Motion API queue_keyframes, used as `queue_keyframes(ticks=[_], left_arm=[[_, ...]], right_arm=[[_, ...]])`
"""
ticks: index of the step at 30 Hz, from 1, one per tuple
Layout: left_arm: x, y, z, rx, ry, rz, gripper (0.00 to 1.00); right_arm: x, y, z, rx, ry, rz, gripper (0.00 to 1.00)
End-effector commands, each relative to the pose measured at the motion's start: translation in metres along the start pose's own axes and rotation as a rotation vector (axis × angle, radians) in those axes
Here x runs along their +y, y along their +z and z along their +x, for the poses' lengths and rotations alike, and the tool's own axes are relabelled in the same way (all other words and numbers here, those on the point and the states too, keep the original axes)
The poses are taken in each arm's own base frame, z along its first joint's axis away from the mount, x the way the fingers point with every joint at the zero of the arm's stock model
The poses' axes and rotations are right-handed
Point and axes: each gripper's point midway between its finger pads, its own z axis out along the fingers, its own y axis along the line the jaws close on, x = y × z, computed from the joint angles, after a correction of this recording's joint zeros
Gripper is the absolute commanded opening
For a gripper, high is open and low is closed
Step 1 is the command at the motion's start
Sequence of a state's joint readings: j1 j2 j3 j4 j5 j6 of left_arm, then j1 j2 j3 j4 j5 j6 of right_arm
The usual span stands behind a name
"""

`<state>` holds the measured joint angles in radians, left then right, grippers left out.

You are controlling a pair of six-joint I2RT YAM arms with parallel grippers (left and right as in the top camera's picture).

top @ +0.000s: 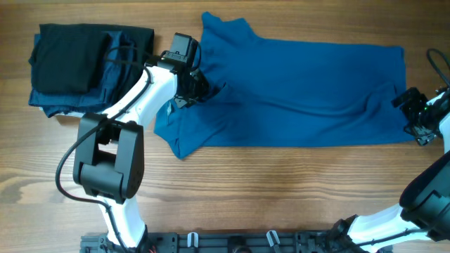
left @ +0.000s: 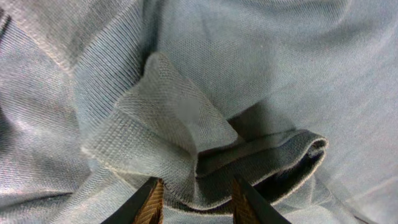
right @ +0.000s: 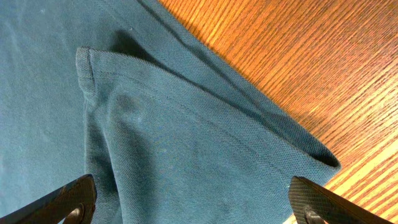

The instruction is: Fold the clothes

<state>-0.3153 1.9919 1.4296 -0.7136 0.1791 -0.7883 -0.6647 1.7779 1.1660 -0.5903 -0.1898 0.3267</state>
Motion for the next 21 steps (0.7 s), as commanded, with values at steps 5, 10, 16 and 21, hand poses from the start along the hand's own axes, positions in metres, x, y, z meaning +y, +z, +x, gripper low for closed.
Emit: queue_keyframes(ticks=[5,10,16,21], left_arm=[[-0.001,0.012,0.008,-0.04,0.015,-0.06,0.35],[-0.002,0.012,0.004,-0.07,0.021,-0.068,0.14],[0.0,0.012,-0.002,-0.102,0.022,-0.082,0.08],[-0.003,0.013,-0.006,-0.119,0.023,-0.071,0.04]], right_arm=[[0.003,-0.009,-0.011,-0.041,-0.017,0.0,1.0],[0.003,-0.009,-0.011,-0.041,-0.018,0.0,1.0],[0.003,-0.009,-0.011,-0.041,-0.018,0.0,1.0],[0.003,-0.009,-0.011,-0.041,-0.018,0.0,1.0]])
